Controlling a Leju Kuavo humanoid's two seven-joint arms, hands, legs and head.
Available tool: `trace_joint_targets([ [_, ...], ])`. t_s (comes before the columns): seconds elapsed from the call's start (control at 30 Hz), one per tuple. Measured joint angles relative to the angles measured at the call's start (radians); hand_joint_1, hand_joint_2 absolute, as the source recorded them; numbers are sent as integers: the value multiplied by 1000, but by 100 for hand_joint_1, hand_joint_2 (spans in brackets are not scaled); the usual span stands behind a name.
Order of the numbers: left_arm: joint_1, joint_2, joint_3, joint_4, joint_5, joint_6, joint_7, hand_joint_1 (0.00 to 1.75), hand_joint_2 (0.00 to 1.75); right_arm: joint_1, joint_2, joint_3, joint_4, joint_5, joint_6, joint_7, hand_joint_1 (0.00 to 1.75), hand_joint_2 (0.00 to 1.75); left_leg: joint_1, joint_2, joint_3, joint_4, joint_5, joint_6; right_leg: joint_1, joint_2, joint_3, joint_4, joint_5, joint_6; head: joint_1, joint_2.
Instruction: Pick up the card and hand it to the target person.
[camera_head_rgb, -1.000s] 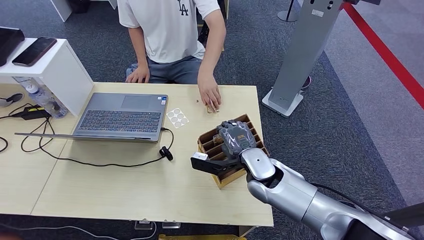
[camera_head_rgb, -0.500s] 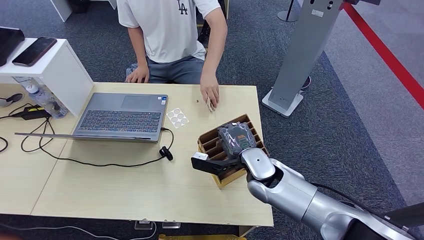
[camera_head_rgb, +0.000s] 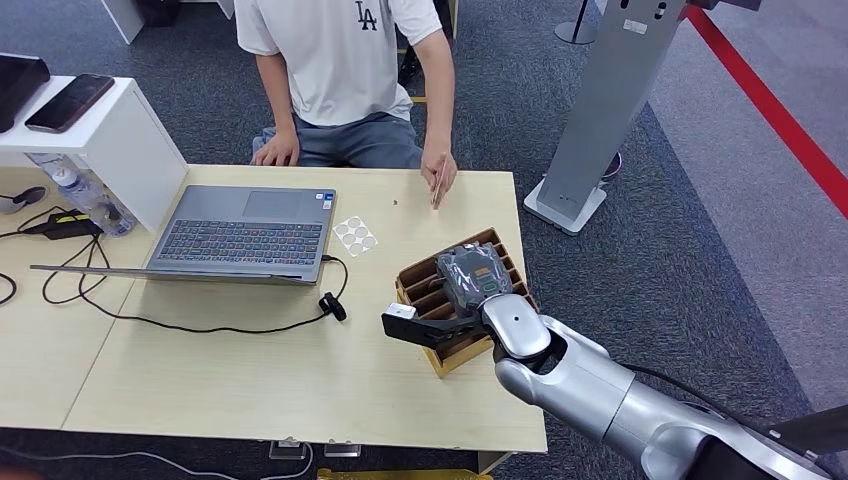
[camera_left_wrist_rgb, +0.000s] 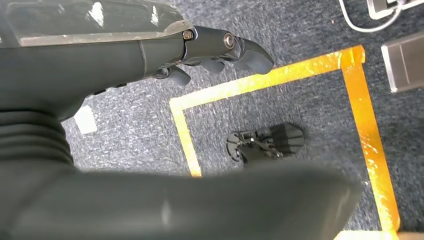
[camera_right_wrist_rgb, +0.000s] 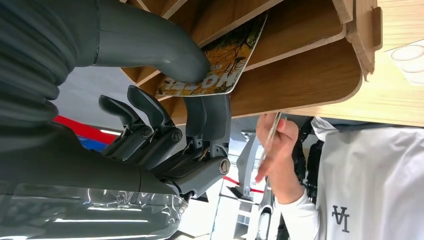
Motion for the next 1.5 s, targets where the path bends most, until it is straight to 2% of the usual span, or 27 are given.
trace_joint_targets([
  [0.17,0,1,-1,0,0,-32,-21,0,175,0,0,0,0,-1,-1,-3,168,175,0,0,0,0,0,0,0,0,0,0,0,0,0,0],
  [0.43,0,2,-1,0,22,1,0,0,175,-13,-5,-9,-37,18,-27,38,168,175,0,0,0,0,0,0,0,0,0,0,1,0,0,0],
  [0.67,1,6,-1,0,38,13,11,0,175,-62,-37,-66,-218,76,-51,108,168,175,0,0,0,1,1,0,0,0,-1,0,1,0,-1,0],
  [0.87,2,6,-2,0,44,19,17,0,175,-67,-57,-128,-385,148,-120,123,168,175,0,0,0,1,1,0,0,0,-1,0,1,0,0,0],
  [1.07,1,5,-12,0,44,20,18,0,175,-30,-63,-145,-451,166,-182,92,168,175,0,0,0,1,1,0,0,0,0,0,1,0,0,0],
  [1.5,-1,4,-26,0,46,9,13,0,175,64,-38,-152,-409,170,-416,-46,168,175,0,0,-1,1,1,0,0,0,-1,0,1,0,0,0],
])
